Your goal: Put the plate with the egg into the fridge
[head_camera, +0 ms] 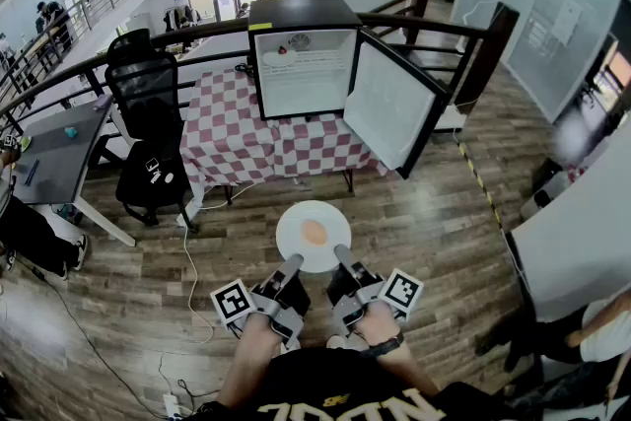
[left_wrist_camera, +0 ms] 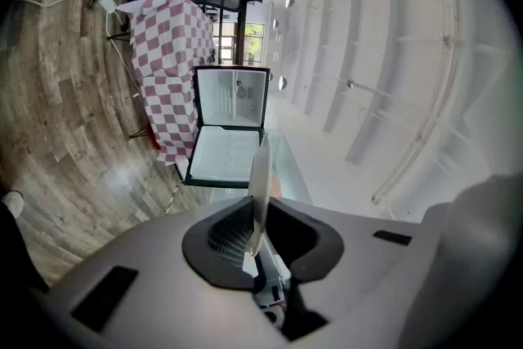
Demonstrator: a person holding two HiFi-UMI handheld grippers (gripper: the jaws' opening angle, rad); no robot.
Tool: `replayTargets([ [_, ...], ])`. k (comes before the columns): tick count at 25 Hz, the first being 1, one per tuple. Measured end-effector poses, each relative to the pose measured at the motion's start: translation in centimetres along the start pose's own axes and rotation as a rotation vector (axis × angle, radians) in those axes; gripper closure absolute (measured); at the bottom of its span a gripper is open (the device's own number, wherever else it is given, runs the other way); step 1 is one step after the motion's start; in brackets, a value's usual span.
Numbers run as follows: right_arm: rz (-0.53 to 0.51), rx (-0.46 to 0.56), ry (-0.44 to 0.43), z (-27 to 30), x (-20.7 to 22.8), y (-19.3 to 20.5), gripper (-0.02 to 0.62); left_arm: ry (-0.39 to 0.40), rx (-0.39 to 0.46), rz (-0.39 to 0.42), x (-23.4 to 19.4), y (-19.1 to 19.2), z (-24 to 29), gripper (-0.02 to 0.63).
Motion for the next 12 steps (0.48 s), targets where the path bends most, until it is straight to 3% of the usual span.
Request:
replayTargets([
  [4, -0.005, 0.000, -0.004, -0.6, 0.2, -0.4, 0.557, 0.008, 0.017, -0.053, -0.8, 0.7, -0.1, 0.560],
  [12, 0.024, -0.038, 0.014, -1.8, 1.6, -0.5, 0.557, -0.040, 0.002, -0.044, -2.2, 1.5, 0.1, 0.560],
])
Point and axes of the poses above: the fingertips, and each gripper's own axes: z forward along the fingers, x to its right, y out of its underside, the point moved 2 cm from there along -z, backward along the fingers, and after that the axes turned 14 degrees about -z, right-handed, at the moved point
